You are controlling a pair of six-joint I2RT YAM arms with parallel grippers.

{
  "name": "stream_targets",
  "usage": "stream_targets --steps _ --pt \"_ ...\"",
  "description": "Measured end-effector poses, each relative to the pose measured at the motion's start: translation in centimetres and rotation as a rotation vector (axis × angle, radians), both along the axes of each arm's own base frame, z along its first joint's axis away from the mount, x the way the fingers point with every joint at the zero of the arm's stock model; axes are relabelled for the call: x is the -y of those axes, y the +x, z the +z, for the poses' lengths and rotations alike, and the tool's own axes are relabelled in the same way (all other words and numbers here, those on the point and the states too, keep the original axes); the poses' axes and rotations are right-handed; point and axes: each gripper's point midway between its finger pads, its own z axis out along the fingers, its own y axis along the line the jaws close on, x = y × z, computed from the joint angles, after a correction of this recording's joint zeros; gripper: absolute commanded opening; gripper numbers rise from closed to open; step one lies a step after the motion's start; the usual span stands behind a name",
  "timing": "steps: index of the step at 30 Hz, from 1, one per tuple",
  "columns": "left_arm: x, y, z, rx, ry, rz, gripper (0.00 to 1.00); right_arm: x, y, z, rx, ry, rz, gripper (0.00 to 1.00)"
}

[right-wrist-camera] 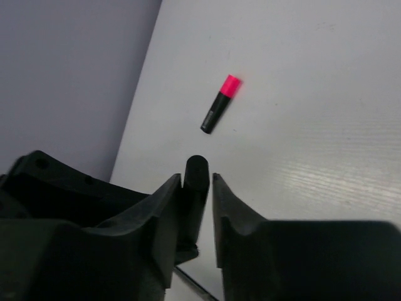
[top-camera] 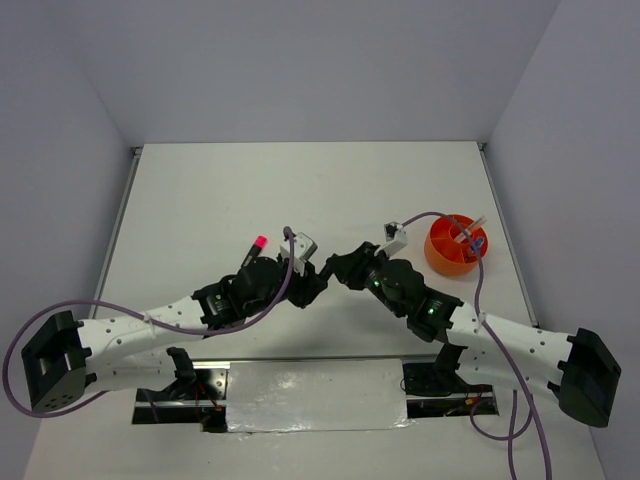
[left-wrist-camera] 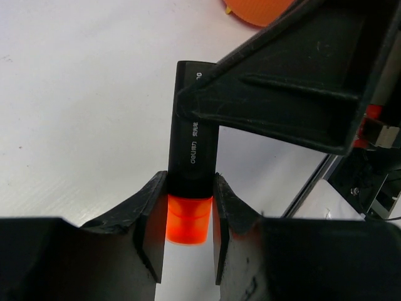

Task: Sort the stationery into containers
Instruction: Place the pen in the storage box.

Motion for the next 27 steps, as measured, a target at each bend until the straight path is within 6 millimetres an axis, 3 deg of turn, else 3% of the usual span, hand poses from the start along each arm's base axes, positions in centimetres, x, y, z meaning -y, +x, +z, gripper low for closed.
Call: stream_targets --steps 3,6,7,10,12,16,20,27 --pt "0.1 0.0 -0.4 -0.005 0.009 0.000 0.07 -0.8 0.2 0.6 0.032 0.016 0.017 0.00" --pt "-0.1 0.4 -0.5 -0.002 0.015 0.017 0.59 -1.1 0.5 0.5 0.053 0.004 0.022 0.00" --pt "-0.2 0.4 -0.5 0.000 0.018 0.020 0.99 -1.1 0.5 0.6 0.061 0.001 0.026 0.00" --pt "-0.2 0.5 -0.3 -0.014 0.037 0.036 0.99 -0.5 0.9 1.0 0.095 -0.021 -0.003 0.00" --pt "-0.7 1.0 0.3 -0.016 0.073 0.079 0.99 1.4 1.9 1.4 0.128 -0.058 -0.069 0.00" --pt "-2.7 2.4 2.6 -0.025 0.106 0.224 0.99 9.3 6.0 2.9 0.195 -0.157 -0.334 0.00" --pt "-5.8 2.4 3.7 -0.034 0.144 0.327 0.99 17.6 8.7 1.8 0.174 -0.347 -0.582 0.00" --pt "-9.7 0.6 5.3 -0.046 0.125 0.379 0.99 26.4 11.2 -0.8 0.027 -0.601 -0.779 0.00"
